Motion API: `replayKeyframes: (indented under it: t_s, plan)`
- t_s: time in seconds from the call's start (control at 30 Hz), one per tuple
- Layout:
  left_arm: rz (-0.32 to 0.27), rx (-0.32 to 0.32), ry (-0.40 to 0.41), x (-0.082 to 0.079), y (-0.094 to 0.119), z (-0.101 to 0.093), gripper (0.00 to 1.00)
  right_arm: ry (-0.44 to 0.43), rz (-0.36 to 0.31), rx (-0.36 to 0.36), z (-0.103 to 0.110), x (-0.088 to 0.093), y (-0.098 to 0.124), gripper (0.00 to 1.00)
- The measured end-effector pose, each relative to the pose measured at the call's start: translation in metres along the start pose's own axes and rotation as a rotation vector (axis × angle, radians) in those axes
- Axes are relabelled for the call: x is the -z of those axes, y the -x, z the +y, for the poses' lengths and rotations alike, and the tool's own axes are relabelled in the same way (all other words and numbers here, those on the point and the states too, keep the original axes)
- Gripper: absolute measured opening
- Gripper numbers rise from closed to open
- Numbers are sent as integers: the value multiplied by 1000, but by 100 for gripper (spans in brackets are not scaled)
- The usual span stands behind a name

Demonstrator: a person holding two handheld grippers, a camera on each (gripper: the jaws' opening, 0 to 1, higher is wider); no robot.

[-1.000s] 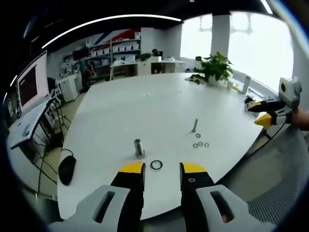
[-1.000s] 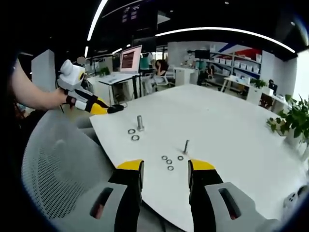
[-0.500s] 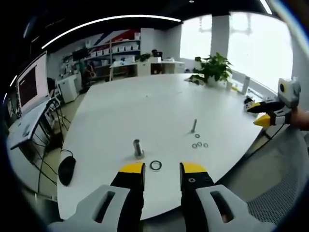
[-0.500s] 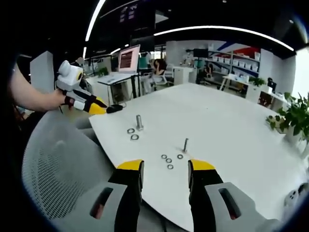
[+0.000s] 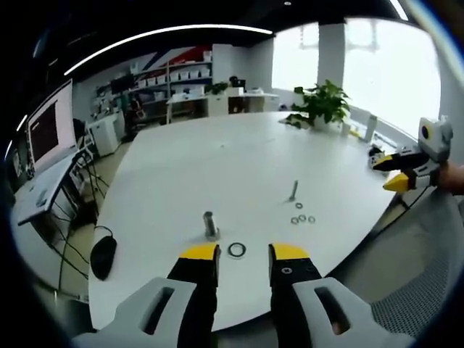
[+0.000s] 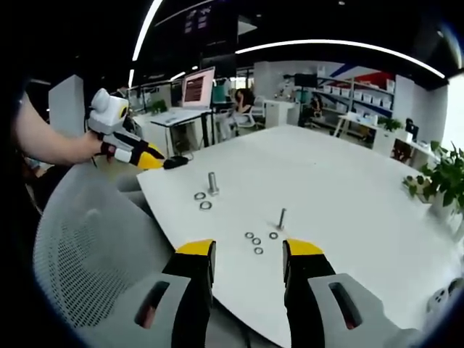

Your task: Place the washer onto the threaded stud by aligning its center hole with the stud, sliding it down to the base, and recovering from edge contact or off-axis alignment until the washer reaches the visible bottom stop.

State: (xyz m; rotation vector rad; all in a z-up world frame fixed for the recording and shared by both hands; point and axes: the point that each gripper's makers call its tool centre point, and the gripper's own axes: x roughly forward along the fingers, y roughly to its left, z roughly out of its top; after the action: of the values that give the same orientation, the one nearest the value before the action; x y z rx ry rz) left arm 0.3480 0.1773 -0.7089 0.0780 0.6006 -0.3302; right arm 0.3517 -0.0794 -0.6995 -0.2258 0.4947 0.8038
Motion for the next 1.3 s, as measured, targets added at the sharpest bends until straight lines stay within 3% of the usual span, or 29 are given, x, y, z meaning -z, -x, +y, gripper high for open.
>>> replayKeyframes:
  t_s: [1.3]
  plan:
    - [19, 5, 1, 3, -2, 0, 25, -7, 2, 5, -1, 1, 0, 39]
